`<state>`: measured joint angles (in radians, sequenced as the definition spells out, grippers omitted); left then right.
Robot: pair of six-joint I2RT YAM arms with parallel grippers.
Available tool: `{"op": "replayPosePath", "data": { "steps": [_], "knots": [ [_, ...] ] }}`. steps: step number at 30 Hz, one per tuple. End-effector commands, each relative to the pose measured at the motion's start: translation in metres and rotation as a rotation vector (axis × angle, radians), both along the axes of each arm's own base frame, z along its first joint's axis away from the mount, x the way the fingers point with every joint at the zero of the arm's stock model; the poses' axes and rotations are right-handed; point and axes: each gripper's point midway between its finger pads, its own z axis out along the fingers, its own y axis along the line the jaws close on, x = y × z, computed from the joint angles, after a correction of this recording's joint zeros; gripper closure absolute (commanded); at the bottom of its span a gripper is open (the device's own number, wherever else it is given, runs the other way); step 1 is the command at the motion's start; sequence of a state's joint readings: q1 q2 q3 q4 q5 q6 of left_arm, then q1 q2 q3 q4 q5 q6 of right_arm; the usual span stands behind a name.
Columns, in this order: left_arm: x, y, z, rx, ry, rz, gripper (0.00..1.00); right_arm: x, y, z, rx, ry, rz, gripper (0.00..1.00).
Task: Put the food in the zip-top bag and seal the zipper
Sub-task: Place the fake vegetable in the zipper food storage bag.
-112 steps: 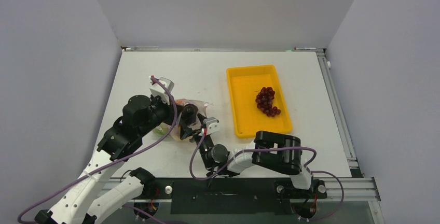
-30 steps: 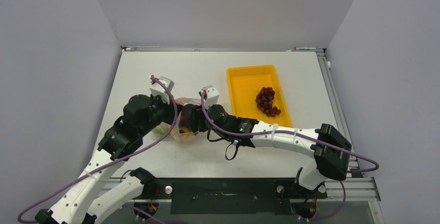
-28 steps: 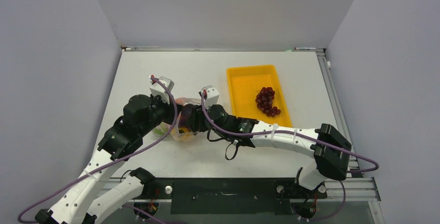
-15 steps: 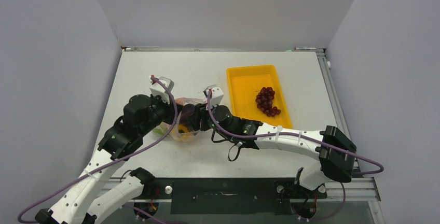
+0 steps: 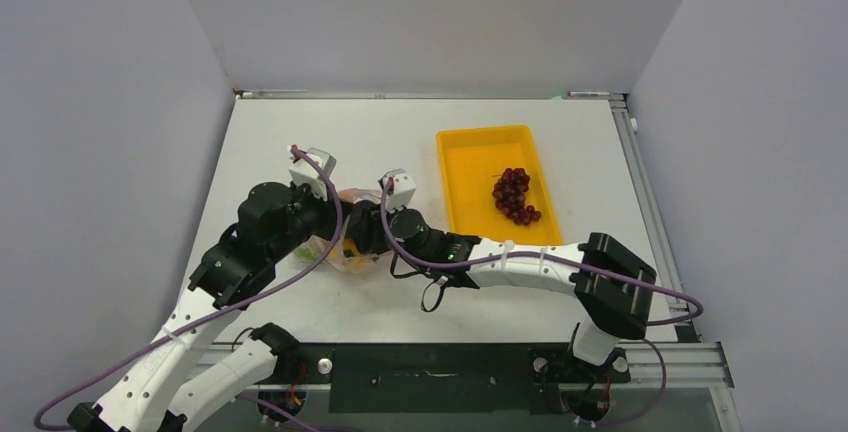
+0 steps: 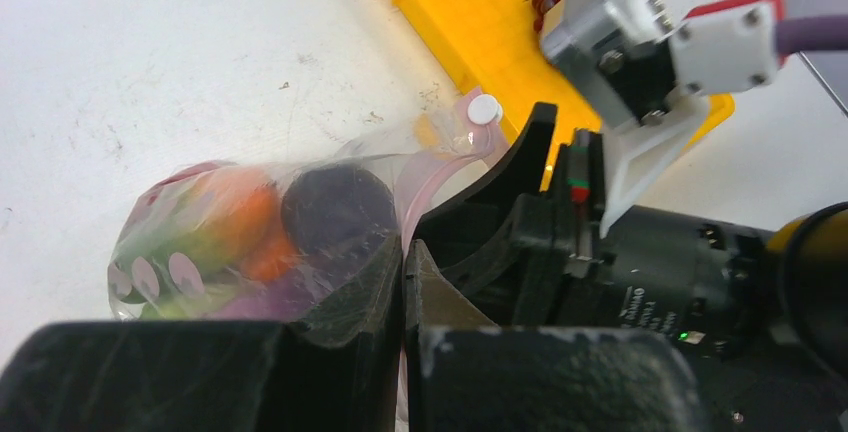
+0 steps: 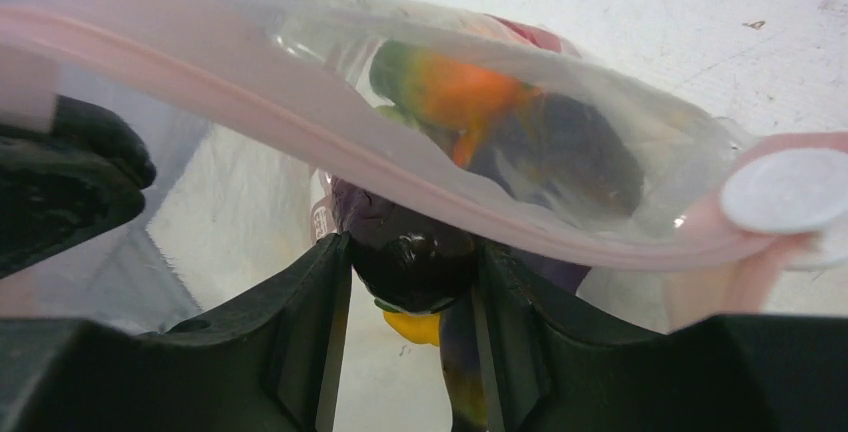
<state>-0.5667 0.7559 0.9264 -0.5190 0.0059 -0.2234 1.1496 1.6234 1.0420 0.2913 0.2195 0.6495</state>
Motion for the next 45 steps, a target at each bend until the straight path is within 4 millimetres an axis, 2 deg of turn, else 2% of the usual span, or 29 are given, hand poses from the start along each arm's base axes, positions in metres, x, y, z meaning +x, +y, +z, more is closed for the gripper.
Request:
{"op": "replayPosePath", "data": {
  "steps": [1, 7, 16, 19, 25, 28, 35, 45],
  "knots": [
    [0.003, -0.004, 0.022, -0.038, -0.062, -0.014, 1.0, 0.004, 0.023, 0.023, 0.083, -0.027, -0.003, 0.95],
    [0.003, -0.006, 0.021, -0.039, -0.059, -0.022, 1.0, 0.002, 0.039, 0.008, 0.069, -0.012, 0.016, 0.95],
    [0.002, -0.006, 0.022, -0.046, -0.062, -0.024, 1.0, -0.004, 0.058, 0.003, 0.087, -0.019, 0.049, 0.94],
    [0.003, -0.006, 0.023, -0.047, -0.065, -0.022, 1.0, -0.007, 0.056, 0.003, 0.089, -0.02, 0.059, 0.87],
    [0.004, -0.003, 0.022, -0.04, -0.066, -0.002, 1.0, -0.009, 0.043, 0.014, 0.091, -0.049, 0.059, 0.56],
    [0.004, -0.002, 0.022, -0.039, -0.065, 0.0, 1.0, -0.011, 0.035, 0.024, 0.098, -0.065, 0.056, 0.47],
    [0.007, 0.002, 0.021, -0.029, -0.065, 0.027, 1.0, -0.012, 0.009, 0.045, 0.078, -0.097, 0.025, 0.33],
    [0.009, 0.003, 0.019, -0.024, -0.061, 0.037, 1.0, -0.013, -0.046, 0.066, 0.025, -0.138, -0.051, 0.3]
  ]
}}
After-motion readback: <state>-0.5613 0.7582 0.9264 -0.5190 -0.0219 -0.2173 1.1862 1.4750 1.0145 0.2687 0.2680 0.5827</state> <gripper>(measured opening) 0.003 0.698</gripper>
